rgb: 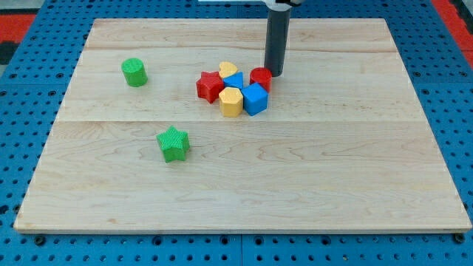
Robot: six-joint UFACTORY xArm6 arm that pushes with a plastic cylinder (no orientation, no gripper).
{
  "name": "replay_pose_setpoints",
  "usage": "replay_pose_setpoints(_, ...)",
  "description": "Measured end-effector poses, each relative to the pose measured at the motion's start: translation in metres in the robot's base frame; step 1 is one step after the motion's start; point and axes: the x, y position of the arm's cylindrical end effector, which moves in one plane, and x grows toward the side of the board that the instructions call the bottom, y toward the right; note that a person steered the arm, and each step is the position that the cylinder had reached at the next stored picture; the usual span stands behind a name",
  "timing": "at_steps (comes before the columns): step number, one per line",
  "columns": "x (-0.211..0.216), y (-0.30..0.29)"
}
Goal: Move the green star towards the left center
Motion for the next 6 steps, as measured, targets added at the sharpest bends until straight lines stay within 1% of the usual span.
replay_pose_setpoints(1, 0.003, -0.012)
replay_pose_setpoints(2, 0.059, 0.070)
replay_pose_setpoints(3, 0.153, 0.017)
replay_pose_setpoints(4, 0.156, -0.120)
replay_pose_setpoints(5, 0.144, -0.204)
replay_pose_setpoints(6, 0.151, -0.232)
